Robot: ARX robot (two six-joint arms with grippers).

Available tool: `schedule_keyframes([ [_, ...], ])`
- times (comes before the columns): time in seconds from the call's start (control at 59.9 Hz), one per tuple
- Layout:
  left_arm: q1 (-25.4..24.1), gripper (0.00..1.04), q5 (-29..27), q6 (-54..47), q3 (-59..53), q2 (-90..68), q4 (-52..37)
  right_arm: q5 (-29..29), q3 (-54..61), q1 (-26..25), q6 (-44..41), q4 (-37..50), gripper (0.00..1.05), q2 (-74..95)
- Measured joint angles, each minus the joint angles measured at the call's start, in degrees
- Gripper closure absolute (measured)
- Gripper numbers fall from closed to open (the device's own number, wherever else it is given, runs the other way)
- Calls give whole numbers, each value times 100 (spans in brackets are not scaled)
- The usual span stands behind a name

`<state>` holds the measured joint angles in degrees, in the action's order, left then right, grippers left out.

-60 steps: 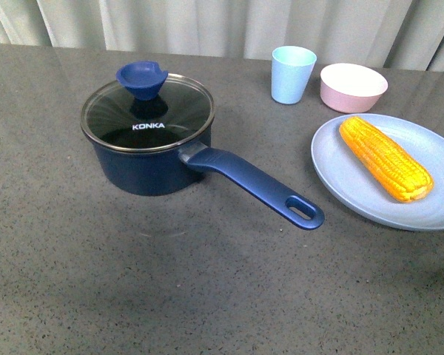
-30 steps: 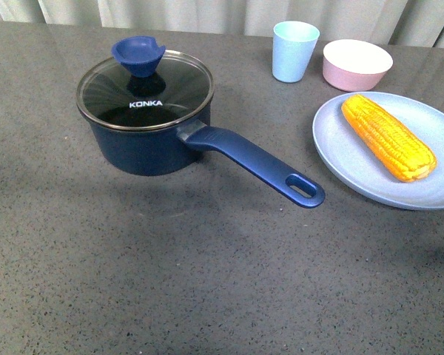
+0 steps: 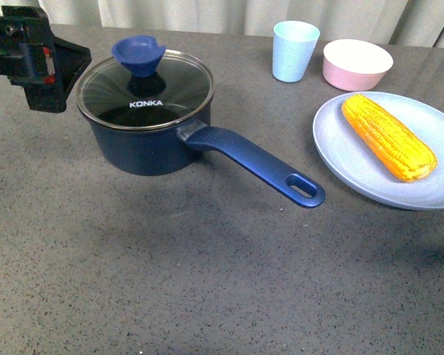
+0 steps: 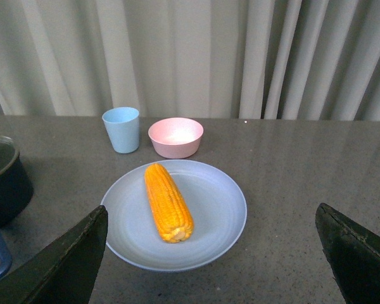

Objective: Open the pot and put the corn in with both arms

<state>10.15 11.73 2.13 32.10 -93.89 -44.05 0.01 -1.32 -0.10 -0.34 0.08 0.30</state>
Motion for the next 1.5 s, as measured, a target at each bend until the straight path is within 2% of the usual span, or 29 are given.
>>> schedule_keyframes([
  [0.534, 529, 9, -42, -210, 1095, -1250, -28, 0, 0, 0, 0, 0, 9, 0],
  [1.503, 658, 9, -116, -557, 2417, -2280, 367, 0, 0, 0, 0, 0, 9, 0],
])
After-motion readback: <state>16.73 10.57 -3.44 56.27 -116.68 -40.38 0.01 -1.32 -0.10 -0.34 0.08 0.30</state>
